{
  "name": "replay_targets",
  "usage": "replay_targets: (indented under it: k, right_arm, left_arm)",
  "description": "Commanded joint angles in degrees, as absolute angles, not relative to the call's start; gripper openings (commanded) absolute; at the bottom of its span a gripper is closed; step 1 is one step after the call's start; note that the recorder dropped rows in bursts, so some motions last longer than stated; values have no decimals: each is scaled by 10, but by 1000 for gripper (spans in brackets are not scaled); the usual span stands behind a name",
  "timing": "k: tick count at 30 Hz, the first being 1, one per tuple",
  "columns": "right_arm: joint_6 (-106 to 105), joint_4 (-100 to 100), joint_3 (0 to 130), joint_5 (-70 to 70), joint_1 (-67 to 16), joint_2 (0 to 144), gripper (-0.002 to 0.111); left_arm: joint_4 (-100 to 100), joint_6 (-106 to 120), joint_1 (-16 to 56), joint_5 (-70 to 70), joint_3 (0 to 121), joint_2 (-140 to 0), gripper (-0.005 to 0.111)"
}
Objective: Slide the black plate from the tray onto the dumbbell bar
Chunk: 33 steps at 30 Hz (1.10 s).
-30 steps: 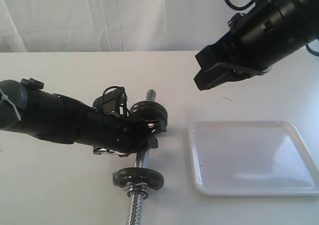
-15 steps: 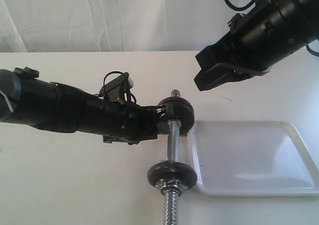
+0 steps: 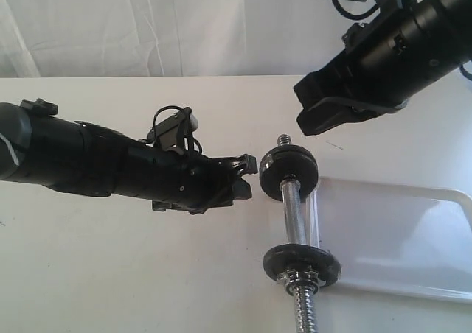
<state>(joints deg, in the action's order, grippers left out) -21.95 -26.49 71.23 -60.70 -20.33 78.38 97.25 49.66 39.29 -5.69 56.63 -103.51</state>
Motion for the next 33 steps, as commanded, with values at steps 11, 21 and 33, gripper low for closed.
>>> replay_targets:
  k: [11,21,33]
  right_arm:
    - [-112,-145,679,-543,-200,790,0]
    - [-116,-152,679,-543,-200,751,0]
    - [-138,-146,679,-523,-200,664,0]
  left_arm:
    - [928,497,391,-75,567,-1023,3]
    - [829,482,327,-158,567,-954,0]
    - [317,79,304,-246,567,-844,0]
